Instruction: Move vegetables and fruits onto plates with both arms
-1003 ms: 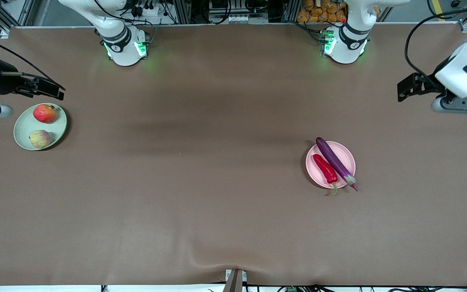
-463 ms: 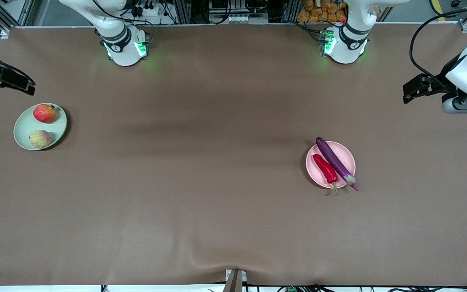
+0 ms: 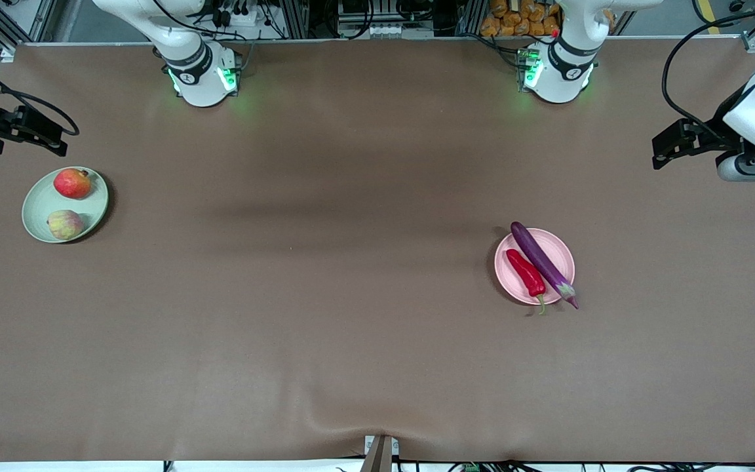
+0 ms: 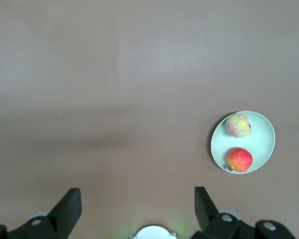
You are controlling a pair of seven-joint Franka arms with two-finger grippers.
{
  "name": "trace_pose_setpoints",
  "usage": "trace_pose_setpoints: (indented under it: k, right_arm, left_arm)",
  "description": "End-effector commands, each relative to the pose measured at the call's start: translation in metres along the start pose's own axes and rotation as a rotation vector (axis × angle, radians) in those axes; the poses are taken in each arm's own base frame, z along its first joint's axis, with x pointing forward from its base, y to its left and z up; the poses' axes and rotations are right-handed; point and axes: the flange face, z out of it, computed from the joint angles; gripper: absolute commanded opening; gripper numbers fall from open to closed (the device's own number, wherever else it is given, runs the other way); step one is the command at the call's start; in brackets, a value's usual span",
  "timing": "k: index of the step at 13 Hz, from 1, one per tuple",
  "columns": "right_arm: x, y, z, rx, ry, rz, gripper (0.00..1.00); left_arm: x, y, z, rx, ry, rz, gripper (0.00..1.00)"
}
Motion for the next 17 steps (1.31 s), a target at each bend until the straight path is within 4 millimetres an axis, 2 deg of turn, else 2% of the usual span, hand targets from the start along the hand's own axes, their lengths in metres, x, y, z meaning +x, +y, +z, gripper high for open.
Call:
trace_pose_setpoints:
  k: [1, 4, 6, 17]
  right_arm:
    - [-0.017, 0.004, 0.002, -0.006, 0.019, 0.014, 1.00]
    - [-0.028, 0.010, 0.007, -0.003, 0.029, 0.024, 1.00]
    - [-0.032, 0.021, 0.011, 0.010, 0.023, 0.037, 1.00]
    - [-0.034, 0.024, 0.014, 0.009, -0.002, 0.035, 1.00]
  left_arm:
    - [-0.001, -0.002, -0.006, -0.008, 0.014, -0.019, 1.00]
    - [0.000, -0.003, -0.005, -0.008, 0.014, -0.019, 1.00]
    - [0.000, -0.004, -0.004, -0.006, 0.011, -0.020, 1.00]
    - [0.000, -0.004, -0.004, -0.007, 0.011, -0.022, 1.00]
